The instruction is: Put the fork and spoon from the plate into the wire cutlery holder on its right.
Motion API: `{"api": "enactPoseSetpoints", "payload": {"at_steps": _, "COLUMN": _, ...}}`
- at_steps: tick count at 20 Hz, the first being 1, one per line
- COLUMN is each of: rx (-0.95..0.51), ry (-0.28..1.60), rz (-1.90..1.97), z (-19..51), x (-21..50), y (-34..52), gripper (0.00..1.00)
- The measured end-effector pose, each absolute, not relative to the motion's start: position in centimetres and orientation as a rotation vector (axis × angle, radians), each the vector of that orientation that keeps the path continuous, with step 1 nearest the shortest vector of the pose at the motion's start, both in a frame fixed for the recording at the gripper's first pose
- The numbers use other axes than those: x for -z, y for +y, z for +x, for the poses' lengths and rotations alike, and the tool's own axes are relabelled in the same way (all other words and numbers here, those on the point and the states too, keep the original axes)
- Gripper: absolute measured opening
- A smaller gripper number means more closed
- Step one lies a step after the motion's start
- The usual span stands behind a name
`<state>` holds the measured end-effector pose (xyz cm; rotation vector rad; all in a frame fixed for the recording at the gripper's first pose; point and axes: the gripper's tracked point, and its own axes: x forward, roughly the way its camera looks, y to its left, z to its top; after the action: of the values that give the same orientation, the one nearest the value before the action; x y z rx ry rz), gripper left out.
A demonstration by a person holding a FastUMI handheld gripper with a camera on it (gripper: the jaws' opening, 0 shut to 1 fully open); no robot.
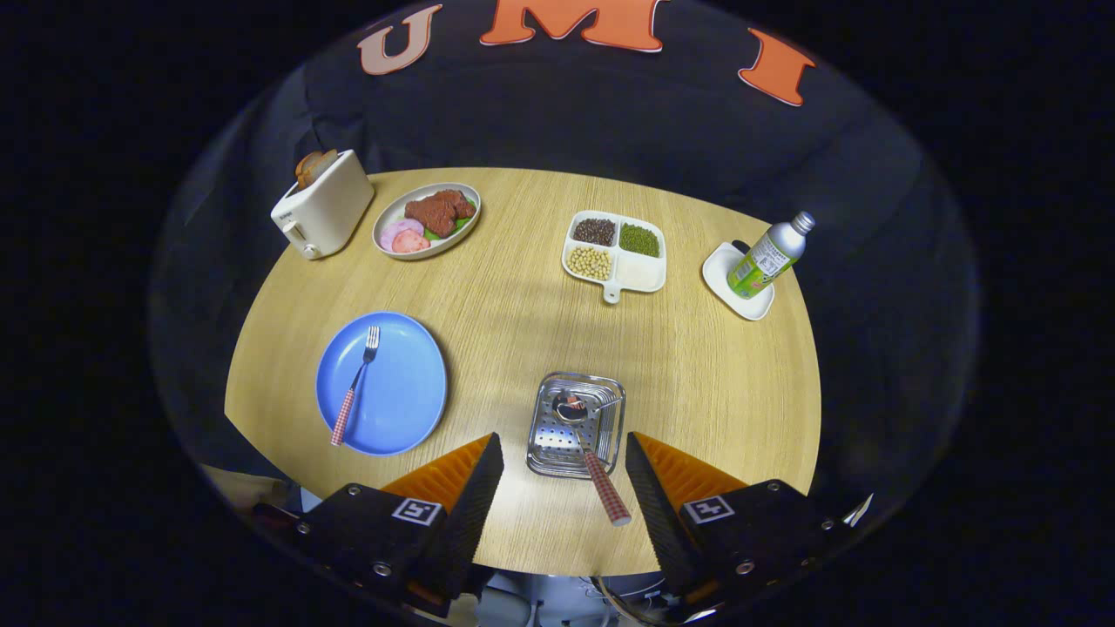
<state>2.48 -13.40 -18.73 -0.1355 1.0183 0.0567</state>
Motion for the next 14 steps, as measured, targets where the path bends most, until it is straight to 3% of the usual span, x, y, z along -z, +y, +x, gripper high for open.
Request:
{"api": "enactPoseSetpoints", "payload": {"at_steps": 4, "rx": -0.021, "ry": 0.858, "rz": -0.113, "z": 3.2, "x": 17.0, "y": -10.9, "gripper": 0.98}}
{"api": "enactPoseSetpoints", "payload": {"at_steps": 14, "rx": -0.074, "ry": 0.714, "rz": 0.013, "z": 1.5, "x": 20.1, "y": 0.5, "gripper": 0.98}}
